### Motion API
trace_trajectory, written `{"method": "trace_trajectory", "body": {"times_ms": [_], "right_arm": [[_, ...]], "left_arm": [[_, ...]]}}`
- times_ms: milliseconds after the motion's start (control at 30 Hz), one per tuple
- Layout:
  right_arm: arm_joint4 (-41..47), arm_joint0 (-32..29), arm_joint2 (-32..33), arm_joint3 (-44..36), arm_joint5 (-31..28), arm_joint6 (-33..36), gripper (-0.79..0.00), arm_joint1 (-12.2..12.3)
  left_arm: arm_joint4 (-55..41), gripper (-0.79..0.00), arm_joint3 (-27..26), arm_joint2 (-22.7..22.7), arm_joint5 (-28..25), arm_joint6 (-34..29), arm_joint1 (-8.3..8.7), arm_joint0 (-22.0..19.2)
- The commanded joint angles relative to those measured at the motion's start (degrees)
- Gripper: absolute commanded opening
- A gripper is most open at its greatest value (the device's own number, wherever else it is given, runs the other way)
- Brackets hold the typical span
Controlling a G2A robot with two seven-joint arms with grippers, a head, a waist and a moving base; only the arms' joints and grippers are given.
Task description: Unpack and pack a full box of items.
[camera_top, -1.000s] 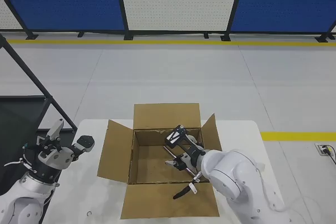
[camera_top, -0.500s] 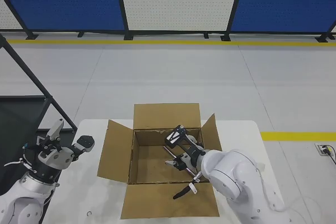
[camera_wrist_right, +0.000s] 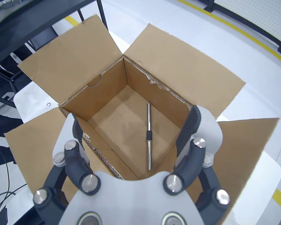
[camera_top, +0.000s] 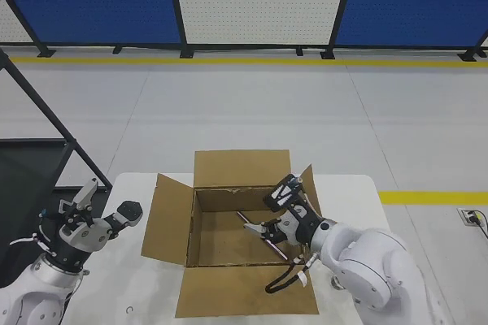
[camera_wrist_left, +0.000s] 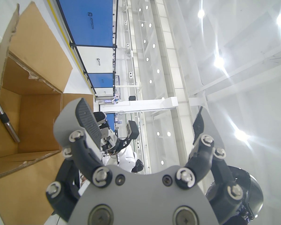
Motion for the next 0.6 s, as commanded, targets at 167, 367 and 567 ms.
{"method": "trace_trajectory", "body": {"times_ms": [167, 367, 567], "right_arm": [[2.31, -8.89, 10.71, -8.88, -6.11, -3.66, 0.000, 1.74], [3.80, -17.97, 21.21, -14.28, -10.07, -6.46, 0.000, 3.04], [5.27, -25.96, 29.48, -16.43, -12.02, -9.56, 0.000, 3.85]], "left_arm": [[-0.19, 0.000, 0.34, -0.17, -0.33, -1.09, 0.19, -0.29], [-0.32, 0.000, 0.35, 0.36, -0.10, -1.34, 0.33, -1.21], [0.49, 0.000, 0.65, 1.51, 0.43, -1.05, 0.45, -2.32]]}}
